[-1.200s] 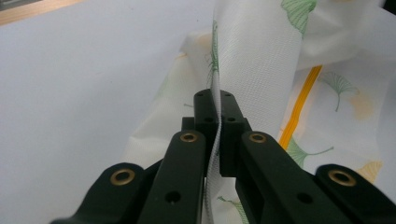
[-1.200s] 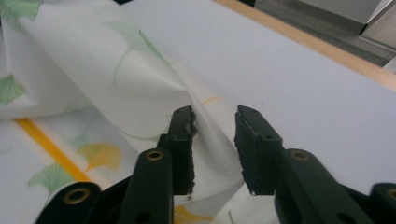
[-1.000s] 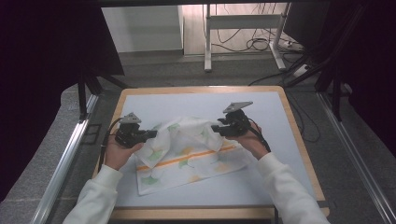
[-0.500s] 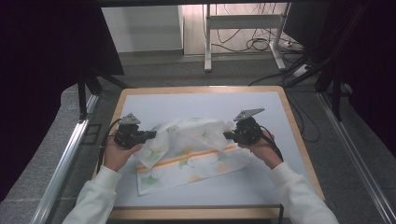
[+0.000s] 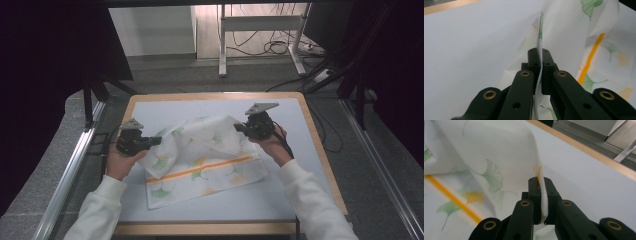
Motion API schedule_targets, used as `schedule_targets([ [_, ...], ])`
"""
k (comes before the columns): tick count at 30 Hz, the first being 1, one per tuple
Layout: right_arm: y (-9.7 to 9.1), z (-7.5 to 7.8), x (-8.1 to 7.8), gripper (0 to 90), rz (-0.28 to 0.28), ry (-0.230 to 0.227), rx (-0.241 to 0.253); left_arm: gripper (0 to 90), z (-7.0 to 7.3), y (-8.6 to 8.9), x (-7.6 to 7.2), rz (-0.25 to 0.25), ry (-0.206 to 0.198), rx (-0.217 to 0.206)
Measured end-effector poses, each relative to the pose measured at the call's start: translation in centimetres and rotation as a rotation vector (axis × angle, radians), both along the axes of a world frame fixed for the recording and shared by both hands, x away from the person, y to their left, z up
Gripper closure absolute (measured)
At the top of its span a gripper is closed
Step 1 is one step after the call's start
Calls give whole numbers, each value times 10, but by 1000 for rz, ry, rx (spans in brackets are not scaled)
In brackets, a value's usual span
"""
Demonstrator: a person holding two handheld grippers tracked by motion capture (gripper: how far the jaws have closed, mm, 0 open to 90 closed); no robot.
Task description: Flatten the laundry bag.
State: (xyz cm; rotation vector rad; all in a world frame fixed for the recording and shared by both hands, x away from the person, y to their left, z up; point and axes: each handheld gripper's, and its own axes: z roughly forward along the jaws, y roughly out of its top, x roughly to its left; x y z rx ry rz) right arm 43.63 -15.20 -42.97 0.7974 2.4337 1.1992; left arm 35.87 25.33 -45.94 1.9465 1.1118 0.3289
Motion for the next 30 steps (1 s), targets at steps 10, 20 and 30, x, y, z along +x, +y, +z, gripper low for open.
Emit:
schedule_targets([
  [10, 44, -12, 57, 850, -68, -25, -23, 899, -5, 19, 31, 70, 23, 29],
  [20, 54, -33, 102, 847, -161, 22, -85, 896, -21, 13, 71, 78, 81, 65],
  [30, 52, -50, 109, 842, -167, 93, -115, 814, -32, 6, 80, 55, 113, 78],
])
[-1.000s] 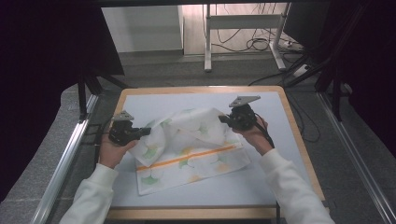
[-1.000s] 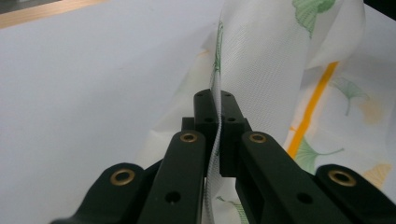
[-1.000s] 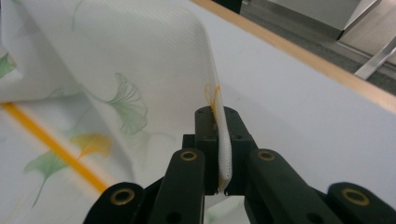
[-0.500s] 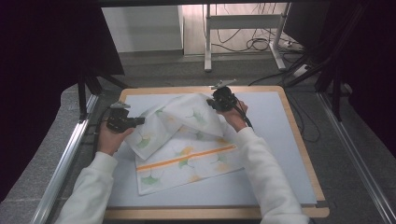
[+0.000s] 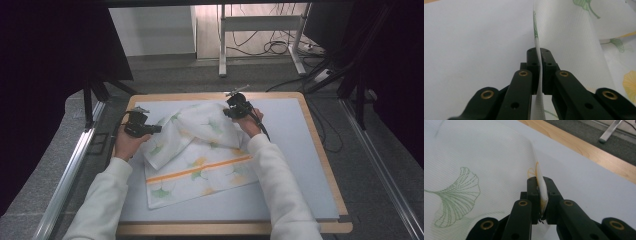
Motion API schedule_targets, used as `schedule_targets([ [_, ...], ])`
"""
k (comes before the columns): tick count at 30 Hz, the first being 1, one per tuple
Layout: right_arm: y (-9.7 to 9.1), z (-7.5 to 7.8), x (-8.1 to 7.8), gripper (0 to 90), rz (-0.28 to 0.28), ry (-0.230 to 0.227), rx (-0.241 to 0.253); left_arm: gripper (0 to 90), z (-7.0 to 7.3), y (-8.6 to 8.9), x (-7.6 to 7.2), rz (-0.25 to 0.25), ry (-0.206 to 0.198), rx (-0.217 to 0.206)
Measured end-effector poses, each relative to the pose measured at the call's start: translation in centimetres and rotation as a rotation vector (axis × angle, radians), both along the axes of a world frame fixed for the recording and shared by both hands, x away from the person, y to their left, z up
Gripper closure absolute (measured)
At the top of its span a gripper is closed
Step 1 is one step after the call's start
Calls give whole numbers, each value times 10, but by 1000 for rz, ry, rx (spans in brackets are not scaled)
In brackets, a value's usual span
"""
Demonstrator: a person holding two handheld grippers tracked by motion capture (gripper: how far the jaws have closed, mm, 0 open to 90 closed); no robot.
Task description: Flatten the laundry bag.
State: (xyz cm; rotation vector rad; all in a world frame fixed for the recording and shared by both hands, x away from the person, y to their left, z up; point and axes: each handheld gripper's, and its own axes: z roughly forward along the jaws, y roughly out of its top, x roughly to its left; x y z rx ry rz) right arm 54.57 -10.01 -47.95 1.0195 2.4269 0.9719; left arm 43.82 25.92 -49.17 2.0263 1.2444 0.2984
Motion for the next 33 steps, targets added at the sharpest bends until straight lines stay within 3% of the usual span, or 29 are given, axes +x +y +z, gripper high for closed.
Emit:
schedule_targets([
  [1, -1, -2, 2, 817, -14, 11, -8, 745, -1, -1, 1, 25, -24, 31],
  [2, -1, -2, 2, 817, -14, 11, -8, 613, -1, -1, 1, 25, -24, 31],
  [3, -3, -5, 4, 738, -31, 20, -16, 431, 0, -1, 1, 59, -47, 51],
  [4, -3, -5, 4, 738, -31, 20, -16, 431, 2, 1, 0, 101, -68, 66],
  [5, -5, -6, 4, 519, -71, 3, -36, 225, 10, 7, -4, 155, -128, 67],
  [6, -5, -6, 4, 519, -71, 3, -36, 189, 10, 7, -4, 155, -128, 67],
  [8, -9, -1, 3, 400, -111, -21, -28, 180, 21, 16, -10, 152, -156, 39],
  [9, -16, 9, 1, 333, -138, -43, 10, 161, 31, 19, -17, 146, -160, 45],
  [12, -23, 19, -3, 308, -144, -50, 35, 161, 37, 18, -25, 126, -165, 42],
  [14, -28, 28, -10, 301, -127, -48, 47, 165, 40, 13, -35, 88, -162, 46],
  [16, -37, 35, -28, 301, -78, -51, 65, 185, 39, 0, -53, 27, -163, 57],
  [18, -40, 36, -35, 301, -60, -49, 68, 202, 37, -5, -59, 8, -166, 52],
  [19, -46, 36, -52, 301, -29, -55, 68, 206, 34, -15, -71, -28, -164, 60],
  [20, -46, 36, -52, 301, -29, -55, 68, 212, 34, -15, -71, -28, -164, 60],
  [21, -54, 36, -69, 301, 2, -47, 75, 219, 32, -20, -77, -46, -168, 56],
  [22, -54, 36, -69, 301, 2, -47, 75, 219, 30, -24, -84, -63, -171, 57],
  [23, -62, 34, -86, 301, 24, -40, 71, 236, 28, -32, -97, -82, -185, 49],
  [24, -62, 34, -86, 301, 24, -40, 71, 244, 28, -32, -97, -82, -185, 49],
  [25, -69, 33, -102, 301, 42, -34, 66, 246, 28, -35, -103, -94, -186, 39],
  [27, -75, 30, -118, 302, 62, -27, 57, 262, 25, -43, -120, -116, -197, 23],
  [28, -75, 30, -118, 302, 62, -27, 57, 270, 25, -43, -120, -116, -197, 23],
  [29, -81, 27, -132, 306, 78, -14, 61, 279, 23, -47, -128, -122, -200, -6],
  [30, -81, 27, -132, 306, 78, -14, 61, 291, 23, -47, -128, -122, -200, -6],
  [31, -86, 24, -143, 309, 87, -4, 62, 301, 19, -51, -134, -129, -194, -22],
  [33, -89, 22, -147, 309, 89, 4, 66, 318, 17, -53, -136, -132, -193, -23],
])
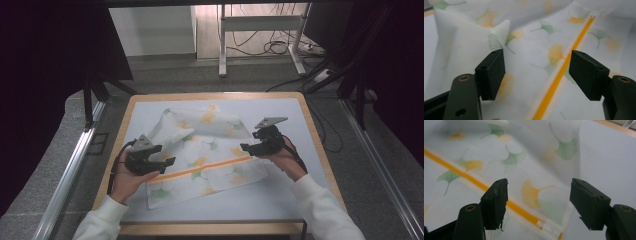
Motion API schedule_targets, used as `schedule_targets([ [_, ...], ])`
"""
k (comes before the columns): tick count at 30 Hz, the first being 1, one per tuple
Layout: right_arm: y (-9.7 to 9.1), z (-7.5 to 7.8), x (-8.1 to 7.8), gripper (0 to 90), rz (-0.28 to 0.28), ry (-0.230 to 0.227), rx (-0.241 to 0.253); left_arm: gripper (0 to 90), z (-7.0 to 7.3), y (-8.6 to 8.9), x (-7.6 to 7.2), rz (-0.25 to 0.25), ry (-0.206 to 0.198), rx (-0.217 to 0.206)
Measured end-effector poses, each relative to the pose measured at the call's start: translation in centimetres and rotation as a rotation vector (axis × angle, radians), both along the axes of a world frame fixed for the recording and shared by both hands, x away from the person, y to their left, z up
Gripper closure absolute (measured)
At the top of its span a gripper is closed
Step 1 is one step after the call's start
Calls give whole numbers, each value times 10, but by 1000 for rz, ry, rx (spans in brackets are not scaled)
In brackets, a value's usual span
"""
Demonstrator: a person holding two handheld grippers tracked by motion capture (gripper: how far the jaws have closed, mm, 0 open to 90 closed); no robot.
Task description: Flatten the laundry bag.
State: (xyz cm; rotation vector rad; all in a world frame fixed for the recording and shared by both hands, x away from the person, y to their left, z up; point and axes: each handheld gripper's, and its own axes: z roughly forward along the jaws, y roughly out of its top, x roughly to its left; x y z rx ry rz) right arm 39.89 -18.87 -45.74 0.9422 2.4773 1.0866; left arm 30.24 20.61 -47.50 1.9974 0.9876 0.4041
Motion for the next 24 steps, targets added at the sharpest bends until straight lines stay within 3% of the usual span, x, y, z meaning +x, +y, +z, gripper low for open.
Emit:
schedule_targets([
  [2, -8, -5, -9, 309, -1, 12, 8, 318, -8, -6, -4, -6, 11, 25],
  [9, -25, -18, -23, 309, -15, 34, 25, 322, -19, -9, -11, -5, 25, 37],
  [14, -38, -29, -32, 309, -24, 72, -10, 325, -28, -10, -19, -1, 31, 67],
  [24, -43, -45, -42, 308, -28, 137, -65, 325, -41, -11, -18, -7, 67, 93],
])
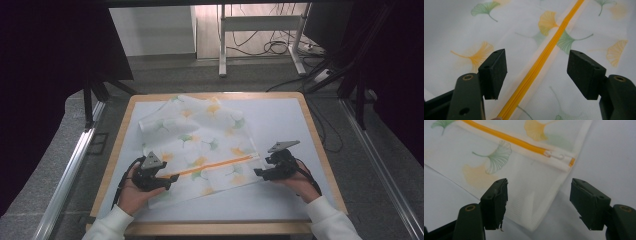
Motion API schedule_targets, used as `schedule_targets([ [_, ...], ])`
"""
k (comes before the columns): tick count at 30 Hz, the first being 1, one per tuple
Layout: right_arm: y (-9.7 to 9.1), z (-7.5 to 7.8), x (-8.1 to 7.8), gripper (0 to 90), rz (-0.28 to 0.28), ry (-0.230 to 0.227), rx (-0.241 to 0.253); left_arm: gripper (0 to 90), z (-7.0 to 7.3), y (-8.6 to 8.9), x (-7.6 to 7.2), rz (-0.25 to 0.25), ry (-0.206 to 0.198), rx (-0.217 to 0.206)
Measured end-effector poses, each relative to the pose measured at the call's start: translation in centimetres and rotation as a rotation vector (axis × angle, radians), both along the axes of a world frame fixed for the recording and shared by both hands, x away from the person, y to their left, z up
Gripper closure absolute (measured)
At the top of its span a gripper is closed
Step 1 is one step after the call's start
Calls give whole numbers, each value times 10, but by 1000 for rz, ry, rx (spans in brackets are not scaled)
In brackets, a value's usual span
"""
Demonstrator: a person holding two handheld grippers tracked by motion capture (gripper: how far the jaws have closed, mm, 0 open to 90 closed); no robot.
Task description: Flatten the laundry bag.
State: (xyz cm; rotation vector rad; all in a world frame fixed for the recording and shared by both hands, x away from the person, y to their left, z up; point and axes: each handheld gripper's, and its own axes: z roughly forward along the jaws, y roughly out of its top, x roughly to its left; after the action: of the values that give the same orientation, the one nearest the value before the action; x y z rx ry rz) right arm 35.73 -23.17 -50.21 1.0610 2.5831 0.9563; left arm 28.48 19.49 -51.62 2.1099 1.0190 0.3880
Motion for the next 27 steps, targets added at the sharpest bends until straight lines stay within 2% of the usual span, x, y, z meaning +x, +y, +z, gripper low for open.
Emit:
schedule_targets([
  [6, -2, -7, -3, 312, -4, 38, -7, 322, -4, 5, -2, 20, 7, 3],
  [10, 0, -9, -7, 323, 2, 58, -15, 321, -8, 4, -2, 11, 23, 16],
  [15, 2, -9, -9, 380, 0, 49, -18, 319, -15, 1, 0, -8, 48, 45],
  [16, 4, -9, -10, 422, 6, 39, -33, 319, -16, 0, 1, -11, 54, 49],
  [17, 4, -9, -10, 422, 6, 39, -33, 319, -16, 0, 1, -11, 54, 49],
  [18, 5, -9, -11, 499, 9, 18, -52, 320, -18, -1, 1, -10, 59, 50],
  [19, 5, -9, -11, 499, 9, 18, -52, 319, -18, -1, 1, -10, 59, 50],
  [20, 6, -9, -12, 576, 9, 4, -70, 319, -18, -1, 1, -13, 62, 52],
  [21, 6, -9, -12, 610, 11, -8, -82, 319, -19, -1, 2, -13, 64, 53],
  [24, 7, -9, -11, 723, 14, -13, -82, 319, -20, -1, 2, -15, 69, 56],
  [25, 7, -9, -11, 723, 14, -13, -82, 319, -20, -1, 2, -15, 69, 56],
  [26, 7, -9, -11, 794, 20, -13, -83, 319, -21, -1, 2, -15, 69, 56],
  [27, 7, -9, -11, 794, 20, -13, -83, 319, -21, -1, 2, -15, 69, 56],
])
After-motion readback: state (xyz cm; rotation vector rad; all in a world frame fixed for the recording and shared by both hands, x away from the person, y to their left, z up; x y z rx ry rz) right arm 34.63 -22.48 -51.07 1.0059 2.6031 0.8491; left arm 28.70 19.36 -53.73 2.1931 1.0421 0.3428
